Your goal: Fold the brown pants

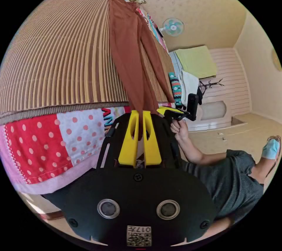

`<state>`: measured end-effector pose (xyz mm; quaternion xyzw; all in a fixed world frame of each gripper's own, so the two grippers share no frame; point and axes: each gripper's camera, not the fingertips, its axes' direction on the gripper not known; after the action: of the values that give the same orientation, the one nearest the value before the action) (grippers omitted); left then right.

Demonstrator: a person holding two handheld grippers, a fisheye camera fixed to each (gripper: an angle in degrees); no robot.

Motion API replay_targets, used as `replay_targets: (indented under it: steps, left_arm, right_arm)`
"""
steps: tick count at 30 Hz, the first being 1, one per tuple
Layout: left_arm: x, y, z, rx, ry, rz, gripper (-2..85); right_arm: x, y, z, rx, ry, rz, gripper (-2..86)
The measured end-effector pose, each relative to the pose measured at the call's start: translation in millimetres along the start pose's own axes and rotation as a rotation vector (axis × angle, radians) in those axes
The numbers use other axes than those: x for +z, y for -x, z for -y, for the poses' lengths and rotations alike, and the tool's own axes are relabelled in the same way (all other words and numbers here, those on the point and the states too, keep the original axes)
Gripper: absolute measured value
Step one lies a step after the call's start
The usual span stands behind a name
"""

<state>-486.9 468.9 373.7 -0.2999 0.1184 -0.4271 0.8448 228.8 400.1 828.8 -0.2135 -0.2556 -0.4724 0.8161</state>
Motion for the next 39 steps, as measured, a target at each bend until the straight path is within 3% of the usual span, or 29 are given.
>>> replay_targets:
  steps: [4,7,11,14,17,22,26,30,35,38,39]
  left_arm:
    - [-27,-10,-18,0.079,-0.123,-0.261,0.1]
    - [-21,-12,-29,0.094,-0.039,-0.348,0.8]
    - [18,1,-50,-0.121,0.22,0.019,2.9]
    - [24,9,-67,-0.239,0.229,0.219,4.0]
    - [8,1,-80,-0.283,0.133,0.358,6.3]
    - [-5,-28,-79,-0.181,0.013,0.424,5.1]
    - [26,-19,-62,-0.197,0.068,0.391,10.6]
    - [52,-12,-53,-0.248,0.073,0.474,13.5]
    - [67,-28,-53,-0.212,0.132,0.565,13.3]
    - [69,-32,-58,-0.19,0.151,0.534,13.4]
    - [69,-32,-59,-0.189,0.149,0.506,13.0]
  right_arm:
    - [-77,-16,-28,-0.093,-0.216,0.359,1.3]
    - [-87,-17,-48,-0.082,-0.184,0.316,1.0]
    - [-44,-22,-62,0.031,0.002,0.144,0.9]
    - [-20,-45,-72,0.198,0.056,0.02,0.9]
    - [-53,-65,-85,0.295,-0.129,0.022,1.2]
    - [-163,-79,-112,0.487,-0.499,-0.448,3.6]
    - [-191,-113,-123,0.675,-0.549,-0.559,11.1]
    - [-170,-141,-128,0.747,-0.504,-0.486,12.6]
    - [-145,-128,-129,0.629,-0.401,-0.377,4.8]
    - [-142,-111,-147,0.432,-0.52,-0.038,3.5]
    - [-146,-106,-154,0.329,-0.617,0.168,3.2]
